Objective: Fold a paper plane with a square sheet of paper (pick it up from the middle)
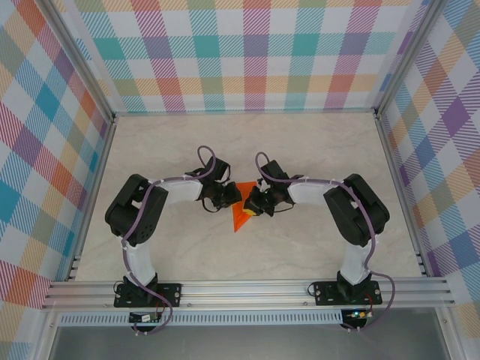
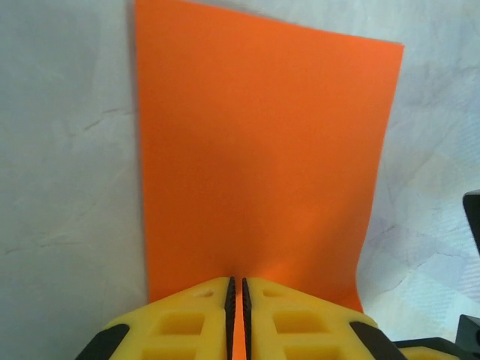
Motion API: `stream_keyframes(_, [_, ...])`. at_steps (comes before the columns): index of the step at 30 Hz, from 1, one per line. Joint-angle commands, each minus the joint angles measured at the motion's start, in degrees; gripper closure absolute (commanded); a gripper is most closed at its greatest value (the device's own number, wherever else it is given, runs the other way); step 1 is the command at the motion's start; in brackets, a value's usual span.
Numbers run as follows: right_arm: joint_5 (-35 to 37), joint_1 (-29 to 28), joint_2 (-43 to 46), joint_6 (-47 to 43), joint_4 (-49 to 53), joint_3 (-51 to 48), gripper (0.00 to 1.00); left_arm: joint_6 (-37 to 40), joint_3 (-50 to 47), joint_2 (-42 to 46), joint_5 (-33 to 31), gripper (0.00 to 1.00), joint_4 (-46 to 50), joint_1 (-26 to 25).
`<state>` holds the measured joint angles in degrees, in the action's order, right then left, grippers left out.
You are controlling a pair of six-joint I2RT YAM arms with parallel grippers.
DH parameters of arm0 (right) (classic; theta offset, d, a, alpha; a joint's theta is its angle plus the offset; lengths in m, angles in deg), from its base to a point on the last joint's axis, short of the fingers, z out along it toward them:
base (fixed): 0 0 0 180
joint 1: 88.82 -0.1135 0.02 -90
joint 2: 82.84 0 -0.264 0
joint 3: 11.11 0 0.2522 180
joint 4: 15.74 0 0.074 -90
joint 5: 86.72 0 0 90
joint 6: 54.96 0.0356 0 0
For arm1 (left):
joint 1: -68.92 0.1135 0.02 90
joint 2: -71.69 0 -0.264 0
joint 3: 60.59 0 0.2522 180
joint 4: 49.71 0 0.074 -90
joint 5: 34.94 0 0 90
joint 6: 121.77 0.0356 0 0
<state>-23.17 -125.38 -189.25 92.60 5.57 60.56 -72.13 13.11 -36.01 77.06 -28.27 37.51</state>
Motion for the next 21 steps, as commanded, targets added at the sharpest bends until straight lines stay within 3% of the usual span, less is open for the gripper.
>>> stream_keyframes(1, [-0.67,-0.53,-1.36,-2.17,-0.30,1.72,1.00,1.07,1.16,-0.91,-0.71,0.87,2.25,-0.13])
stream_keyframes(21, [-2.44,-0.90,-3.96,-6.14,-0.99,4.31,1.00,1.12,0.71,-1.19,-0.11,0.89,2.16,-0.13])
